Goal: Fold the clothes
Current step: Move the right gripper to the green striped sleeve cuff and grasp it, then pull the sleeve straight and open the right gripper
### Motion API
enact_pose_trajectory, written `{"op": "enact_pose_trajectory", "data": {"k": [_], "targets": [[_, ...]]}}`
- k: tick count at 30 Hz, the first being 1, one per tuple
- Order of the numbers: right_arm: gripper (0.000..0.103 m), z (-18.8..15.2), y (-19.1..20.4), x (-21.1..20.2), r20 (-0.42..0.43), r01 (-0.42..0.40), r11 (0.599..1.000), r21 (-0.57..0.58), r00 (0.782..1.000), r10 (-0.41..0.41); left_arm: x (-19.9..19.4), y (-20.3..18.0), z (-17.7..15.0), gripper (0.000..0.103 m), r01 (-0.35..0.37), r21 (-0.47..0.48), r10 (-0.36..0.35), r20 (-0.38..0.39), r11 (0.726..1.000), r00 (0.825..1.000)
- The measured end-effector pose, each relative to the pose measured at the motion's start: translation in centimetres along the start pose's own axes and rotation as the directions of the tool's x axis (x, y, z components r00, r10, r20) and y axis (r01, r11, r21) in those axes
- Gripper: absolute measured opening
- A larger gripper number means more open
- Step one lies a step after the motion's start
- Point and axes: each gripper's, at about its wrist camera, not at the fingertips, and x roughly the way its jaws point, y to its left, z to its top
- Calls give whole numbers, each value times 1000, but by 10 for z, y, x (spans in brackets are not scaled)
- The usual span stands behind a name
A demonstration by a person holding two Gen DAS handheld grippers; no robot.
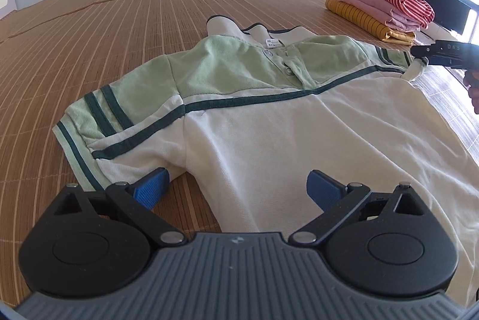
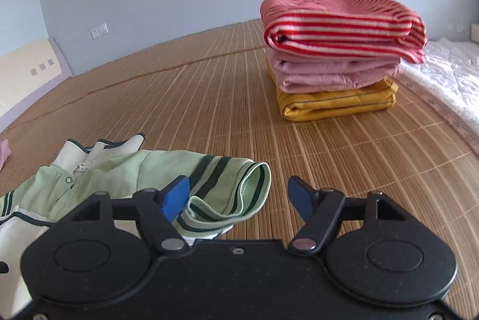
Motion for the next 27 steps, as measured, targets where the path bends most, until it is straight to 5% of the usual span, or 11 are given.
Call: {"op": "enact_pose_trajectory", "data": {"k": [2,6,10,11,17,19,24,27], "targets": [[69,0,-6,14,-3,-23,999,28,1000,23,3,-6,0,101,-7,40,7,2,999,1000],[63,-6,10,28,-28,2,996,-94,1000,-5,6,-15,-3,101,-27,100,25,19,995,999],[9,-4,23,37,-42,25,976,-215,999,-35,6,-12,-6,101,-17,100,14,34,995,999],[7,0,23,35,-23,59,974,-216,998,-66,6,-12,-6,101,-17,98,13,37,995,999],[9,6,23,24,180,297,893,-339,952,-248,1,-15,-9,101,-7,163,-5,76,987,997],[27,5,16,26,158,333,883,-331,942,-297,2,-19,-11,101,-31,198,14,85,980,996],[41,11,15,-6,179,365,893,-262,928,-327,2,-20,-10,101,-80,233,56,107,969,993],[46,6,20,-18,131,246,934,-260,967,-218,3,-17,-9,101,-71,212,51,101,975,994]]}}
